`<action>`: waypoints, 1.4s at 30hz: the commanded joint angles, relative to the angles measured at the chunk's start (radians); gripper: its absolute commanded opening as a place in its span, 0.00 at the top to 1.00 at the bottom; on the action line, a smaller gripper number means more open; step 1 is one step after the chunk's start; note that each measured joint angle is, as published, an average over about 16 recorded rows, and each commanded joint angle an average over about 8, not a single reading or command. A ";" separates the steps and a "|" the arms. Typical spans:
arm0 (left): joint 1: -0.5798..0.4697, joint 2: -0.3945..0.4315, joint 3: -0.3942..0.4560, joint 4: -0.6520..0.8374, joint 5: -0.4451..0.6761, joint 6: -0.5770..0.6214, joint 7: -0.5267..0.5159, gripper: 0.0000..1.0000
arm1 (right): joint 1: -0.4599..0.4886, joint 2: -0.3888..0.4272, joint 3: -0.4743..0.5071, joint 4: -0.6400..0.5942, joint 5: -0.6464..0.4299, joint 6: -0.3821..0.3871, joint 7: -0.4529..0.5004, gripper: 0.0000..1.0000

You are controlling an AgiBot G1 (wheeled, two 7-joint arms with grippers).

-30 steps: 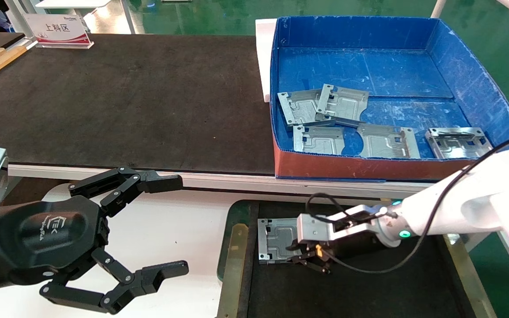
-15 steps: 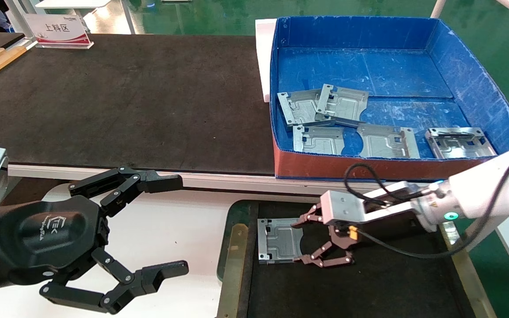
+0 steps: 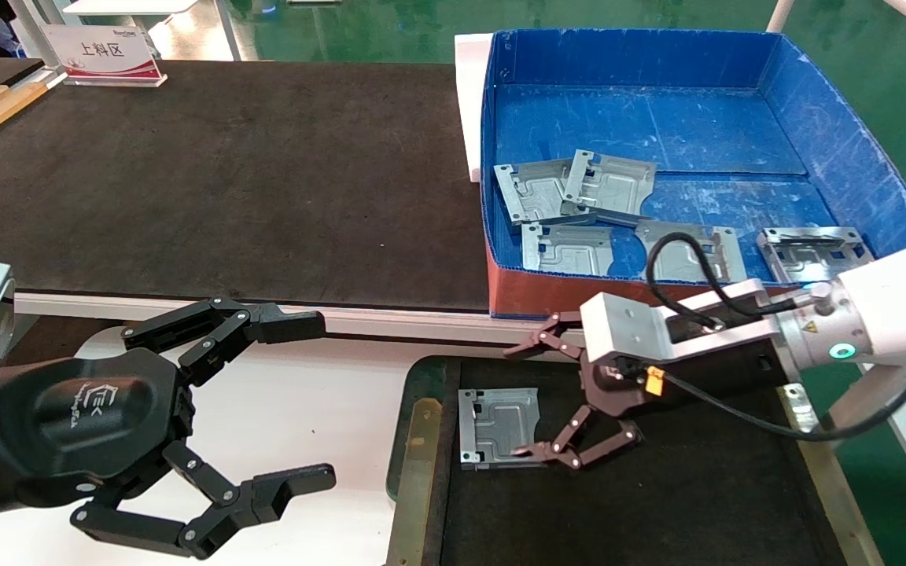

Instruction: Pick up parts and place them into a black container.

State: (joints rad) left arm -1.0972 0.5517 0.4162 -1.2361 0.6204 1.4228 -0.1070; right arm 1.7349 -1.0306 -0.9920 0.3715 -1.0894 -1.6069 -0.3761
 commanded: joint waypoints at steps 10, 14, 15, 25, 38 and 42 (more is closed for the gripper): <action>0.000 0.000 0.000 0.000 0.000 0.000 0.000 0.00 | -0.018 0.121 -0.048 0.247 0.187 0.001 0.111 0.00; 0.000 0.000 0.000 0.000 0.000 0.000 0.000 0.00 | -0.018 0.114 -0.047 0.234 0.176 0.003 0.105 0.00; 0.000 0.000 0.000 0.000 0.000 0.000 0.000 0.00 | -0.018 0.112 -0.047 0.232 0.172 0.004 0.104 0.00; 0.000 0.000 0.000 0.000 0.000 0.000 0.000 0.00 | -0.075 0.135 0.021 0.284 0.181 0.014 0.142 0.00; 0.000 0.000 0.000 0.000 0.000 0.000 0.000 0.00 | -0.214 0.203 0.185 0.434 0.223 0.037 0.242 0.00; 0.000 0.000 0.000 0.000 0.000 0.000 0.000 0.00 | -0.257 0.224 0.236 0.480 0.236 0.044 0.273 0.00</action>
State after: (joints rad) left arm -1.0970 0.5517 0.4162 -1.2359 0.6202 1.4226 -0.1070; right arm 1.4783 -0.8072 -0.7563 0.8512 -0.8531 -1.5628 -0.1034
